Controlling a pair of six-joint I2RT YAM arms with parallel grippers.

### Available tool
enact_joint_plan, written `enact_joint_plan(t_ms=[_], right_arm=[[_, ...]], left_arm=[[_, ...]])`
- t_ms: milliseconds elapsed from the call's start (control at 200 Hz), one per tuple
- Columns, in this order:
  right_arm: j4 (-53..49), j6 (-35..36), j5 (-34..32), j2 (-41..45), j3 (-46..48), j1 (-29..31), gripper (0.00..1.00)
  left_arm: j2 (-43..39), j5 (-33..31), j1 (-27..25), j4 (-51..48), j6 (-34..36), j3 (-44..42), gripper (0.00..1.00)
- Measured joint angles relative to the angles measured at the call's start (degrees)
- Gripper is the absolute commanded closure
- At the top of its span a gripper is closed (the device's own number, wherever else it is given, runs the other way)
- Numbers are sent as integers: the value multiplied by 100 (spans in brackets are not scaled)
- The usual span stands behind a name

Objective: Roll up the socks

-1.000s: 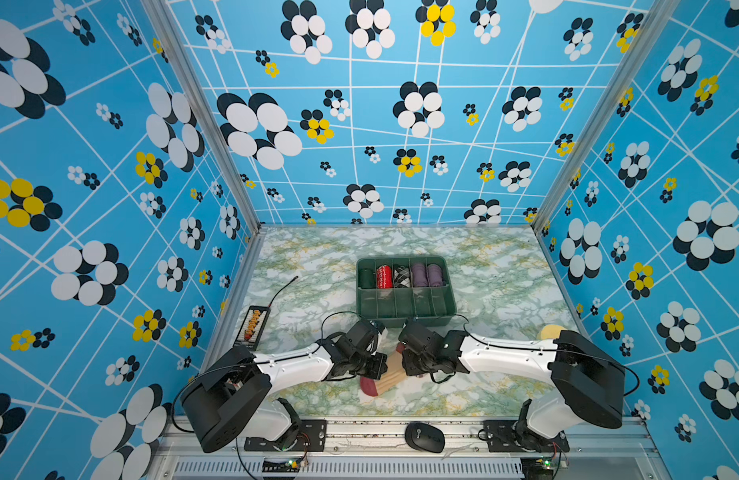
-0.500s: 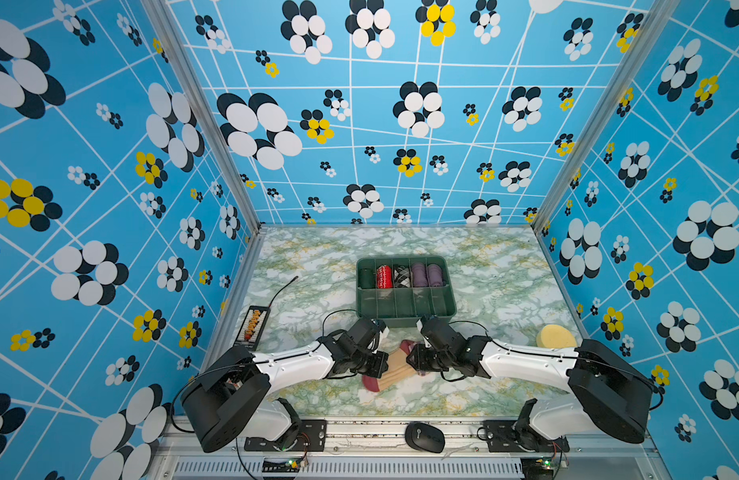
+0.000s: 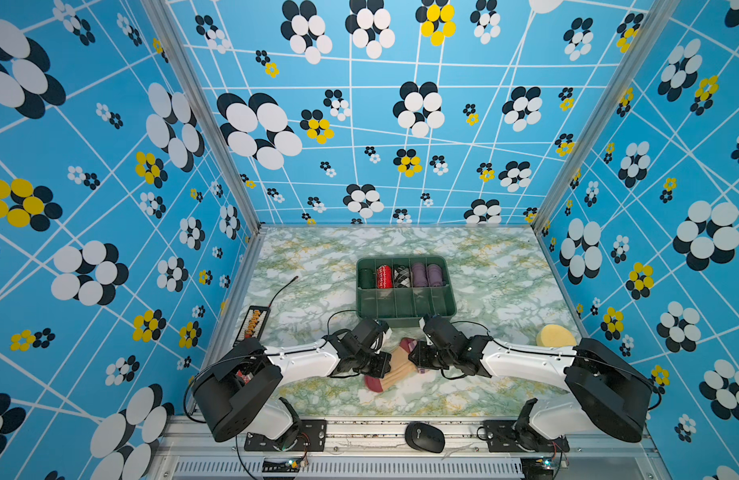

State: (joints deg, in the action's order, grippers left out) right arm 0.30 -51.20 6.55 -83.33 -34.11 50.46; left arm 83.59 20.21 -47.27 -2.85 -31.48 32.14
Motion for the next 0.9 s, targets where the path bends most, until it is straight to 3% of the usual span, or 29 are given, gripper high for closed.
enact_joint_plan(t_ms=[900], right_arm=[[319,-450,-476,518,590,-223,83]], left_arm=[[299,109,17,-352,323,367,100]])
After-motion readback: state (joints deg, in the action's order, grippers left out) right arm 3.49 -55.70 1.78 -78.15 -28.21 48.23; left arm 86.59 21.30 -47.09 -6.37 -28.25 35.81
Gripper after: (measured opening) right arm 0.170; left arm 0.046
